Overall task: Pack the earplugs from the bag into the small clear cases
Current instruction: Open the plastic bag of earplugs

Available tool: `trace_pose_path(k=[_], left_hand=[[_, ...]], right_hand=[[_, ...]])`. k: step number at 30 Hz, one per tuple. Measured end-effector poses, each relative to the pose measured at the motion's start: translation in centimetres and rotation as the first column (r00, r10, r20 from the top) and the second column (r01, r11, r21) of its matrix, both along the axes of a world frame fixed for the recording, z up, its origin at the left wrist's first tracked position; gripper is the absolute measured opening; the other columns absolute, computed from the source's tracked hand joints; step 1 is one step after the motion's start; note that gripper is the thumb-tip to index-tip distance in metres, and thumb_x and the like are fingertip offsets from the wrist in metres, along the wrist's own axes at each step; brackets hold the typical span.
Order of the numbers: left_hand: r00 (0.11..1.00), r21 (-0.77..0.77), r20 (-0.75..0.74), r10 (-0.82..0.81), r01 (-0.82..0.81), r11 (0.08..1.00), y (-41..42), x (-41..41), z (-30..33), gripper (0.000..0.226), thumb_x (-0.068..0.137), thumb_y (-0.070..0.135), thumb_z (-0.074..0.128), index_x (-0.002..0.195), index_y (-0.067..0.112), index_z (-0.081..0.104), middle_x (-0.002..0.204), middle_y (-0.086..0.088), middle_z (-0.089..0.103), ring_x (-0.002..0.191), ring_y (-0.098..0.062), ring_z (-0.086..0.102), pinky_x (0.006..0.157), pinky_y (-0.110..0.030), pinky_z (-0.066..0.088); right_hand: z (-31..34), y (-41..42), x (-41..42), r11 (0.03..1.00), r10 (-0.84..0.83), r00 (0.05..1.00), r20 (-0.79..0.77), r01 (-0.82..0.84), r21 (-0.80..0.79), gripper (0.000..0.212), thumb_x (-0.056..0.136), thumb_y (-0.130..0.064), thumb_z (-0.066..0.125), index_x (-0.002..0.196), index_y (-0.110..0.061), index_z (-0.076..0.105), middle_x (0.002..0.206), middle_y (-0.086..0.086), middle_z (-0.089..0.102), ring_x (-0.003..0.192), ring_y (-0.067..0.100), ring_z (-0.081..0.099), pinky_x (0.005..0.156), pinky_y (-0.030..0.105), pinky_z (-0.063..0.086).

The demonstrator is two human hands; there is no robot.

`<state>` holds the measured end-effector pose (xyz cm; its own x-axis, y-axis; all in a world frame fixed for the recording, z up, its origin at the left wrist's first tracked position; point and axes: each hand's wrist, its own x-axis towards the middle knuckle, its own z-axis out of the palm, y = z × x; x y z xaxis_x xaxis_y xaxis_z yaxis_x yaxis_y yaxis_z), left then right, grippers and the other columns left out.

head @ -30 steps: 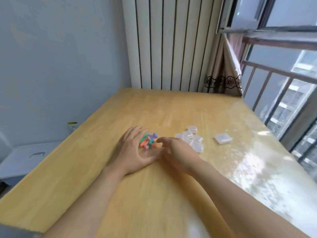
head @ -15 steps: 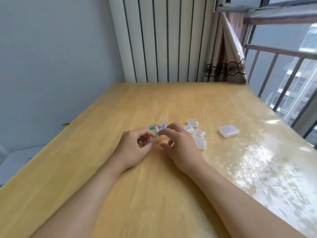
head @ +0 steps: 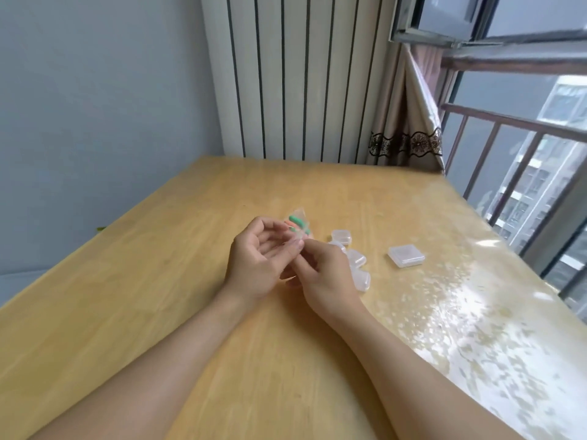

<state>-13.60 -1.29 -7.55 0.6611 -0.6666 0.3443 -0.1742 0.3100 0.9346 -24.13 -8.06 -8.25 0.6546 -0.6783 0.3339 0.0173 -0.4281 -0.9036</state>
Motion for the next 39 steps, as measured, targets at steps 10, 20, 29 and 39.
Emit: trace_pose_path(k=[10, 20, 29, 39], left_hand=[[0.977, 0.112, 0.202, -0.069, 0.047, 0.993, 0.4, 0.4, -0.7, 0.019, 0.093, 0.003, 0.064, 0.110, 0.008, 0.070, 0.105, -0.003, 0.078, 0.099, -0.016, 0.074, 0.086, -0.032, 0.058], [0.999, 0.148, 0.036, 0.007, -0.012, 0.989, 0.6, 1.1, 0.0, 0.003, 0.084, 0.003, 0.077, 0.087, 0.002, 0.078, 0.074, -0.006, 0.077, 0.066, -0.018, 0.074, 0.067, -0.030, 0.061], [0.980, 0.282, 0.197, 0.017, -0.073, 0.957, 1.3, 1.6, 0.0, 0.013, 0.080, 0.002, 0.076, 0.073, 0.012, 0.080, 0.068, -0.004, 0.077, 0.068, -0.020, 0.076, 0.080, -0.047, 0.063], [0.960, 0.331, 0.250, 0.122, -0.204, 0.921, 1.1, 0.6, 0.6, 0.011, 0.074, 0.004, 0.074, 0.063, 0.008, 0.072, 0.058, -0.003, 0.072, 0.055, -0.019, 0.073, 0.067, -0.039, 0.064]], right_hand=[[0.5, -0.7, -0.6, 0.945, -0.027, 0.996, 0.085, -0.002, 0.326, 0.017, 0.096, -0.018, 0.066, 0.090, -0.007, 0.077, 0.075, 0.016, 0.073, 0.065, 0.011, 0.067, 0.063, 0.025, 0.056], [0.6, -0.7, -0.7, 0.981, -0.025, 1.000, 0.013, 0.022, 0.194, 0.018, 0.093, -0.013, 0.064, 0.081, -0.002, 0.070, 0.060, -0.003, 0.063, 0.057, 0.006, 0.055, 0.055, 0.015, 0.042], [0.4, -0.4, -0.4, 0.989, -0.050, 0.999, -0.013, 0.051, 0.142, 0.014, 0.090, -0.008, 0.067, 0.078, -0.001, 0.071, 0.064, 0.007, 0.071, 0.053, 0.009, 0.061, 0.055, 0.021, 0.048], [0.5, -0.2, -0.4, 0.981, -0.186, 0.980, -0.076, 0.189, 0.038, 0.010, 0.079, -0.007, 0.063, 0.072, 0.000, 0.064, 0.053, 0.000, 0.060, 0.051, 0.015, 0.058, 0.052, 0.027, 0.046]])
